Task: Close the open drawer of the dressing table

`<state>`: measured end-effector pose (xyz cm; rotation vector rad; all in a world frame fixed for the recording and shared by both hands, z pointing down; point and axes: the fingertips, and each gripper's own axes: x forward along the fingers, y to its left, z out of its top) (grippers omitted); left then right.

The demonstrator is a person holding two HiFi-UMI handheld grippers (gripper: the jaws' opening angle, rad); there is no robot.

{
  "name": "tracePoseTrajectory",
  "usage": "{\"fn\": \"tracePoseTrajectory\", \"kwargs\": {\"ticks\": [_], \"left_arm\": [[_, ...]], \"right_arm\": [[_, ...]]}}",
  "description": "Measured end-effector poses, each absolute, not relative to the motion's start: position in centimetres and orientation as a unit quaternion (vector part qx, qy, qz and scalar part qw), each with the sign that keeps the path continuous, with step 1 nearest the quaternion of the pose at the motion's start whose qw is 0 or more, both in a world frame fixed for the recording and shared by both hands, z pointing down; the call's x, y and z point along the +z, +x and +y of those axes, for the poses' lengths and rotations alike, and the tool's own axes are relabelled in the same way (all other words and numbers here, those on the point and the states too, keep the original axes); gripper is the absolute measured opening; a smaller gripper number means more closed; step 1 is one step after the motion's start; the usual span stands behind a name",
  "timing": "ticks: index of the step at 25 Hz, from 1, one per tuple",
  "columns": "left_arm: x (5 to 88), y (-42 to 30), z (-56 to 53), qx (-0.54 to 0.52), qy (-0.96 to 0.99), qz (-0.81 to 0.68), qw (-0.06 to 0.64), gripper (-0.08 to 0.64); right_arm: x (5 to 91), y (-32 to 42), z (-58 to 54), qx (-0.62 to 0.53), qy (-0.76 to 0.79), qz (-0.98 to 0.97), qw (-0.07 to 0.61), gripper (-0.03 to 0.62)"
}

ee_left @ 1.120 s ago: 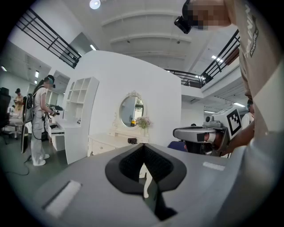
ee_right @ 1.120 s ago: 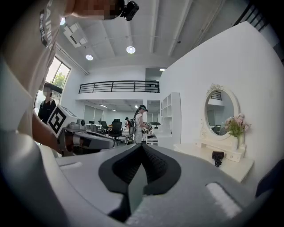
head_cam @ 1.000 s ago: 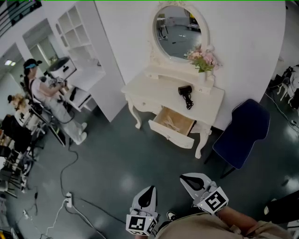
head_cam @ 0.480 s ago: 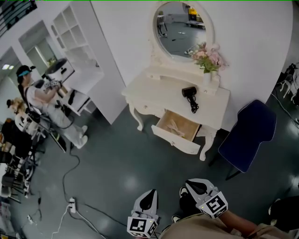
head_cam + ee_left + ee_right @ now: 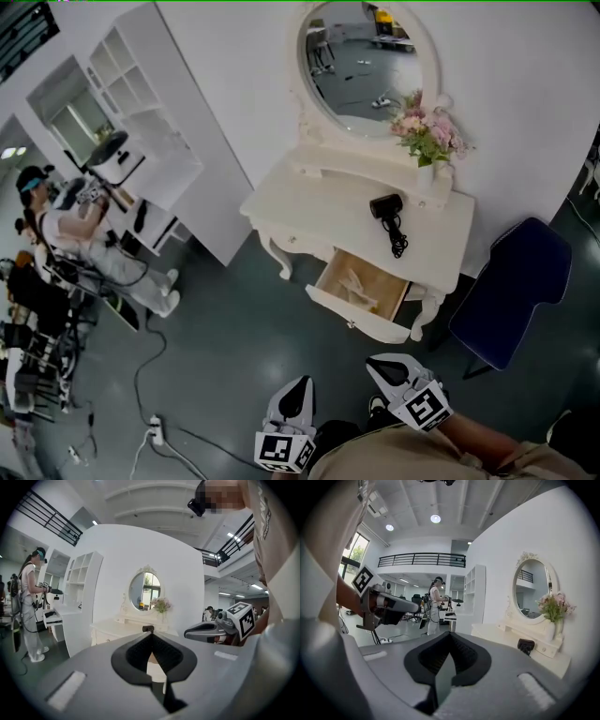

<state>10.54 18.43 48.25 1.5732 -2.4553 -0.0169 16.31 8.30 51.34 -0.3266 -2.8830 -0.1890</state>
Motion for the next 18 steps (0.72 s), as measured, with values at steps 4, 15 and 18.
{"fn": "tracePoseTrajectory", "kwargs": {"ticks": [4, 15, 18], "left_arm": [[49.0, 8.4, 16.8, 0.001, 0.542, -0.831, 0.125, 0.016], [51.1, -3.4, 15.4, 0.01, 0.582, -0.804, 0.12, 0.017], [50.5, -7.8, 15.4, 0.015, 0.603, -0.789, 0.119, 0.017]], "right_arm": [[51.7, 13.4, 6.4, -0.05, -0.107, -0.986, 0.12, 0.003], [53.8, 2.9, 4.0, -0.01, -0.039, -0.985, 0.165, 0.003], [53.6, 0.4, 3.2, 0.003, 0.011, -0.985, 0.171, 0.003]]}}
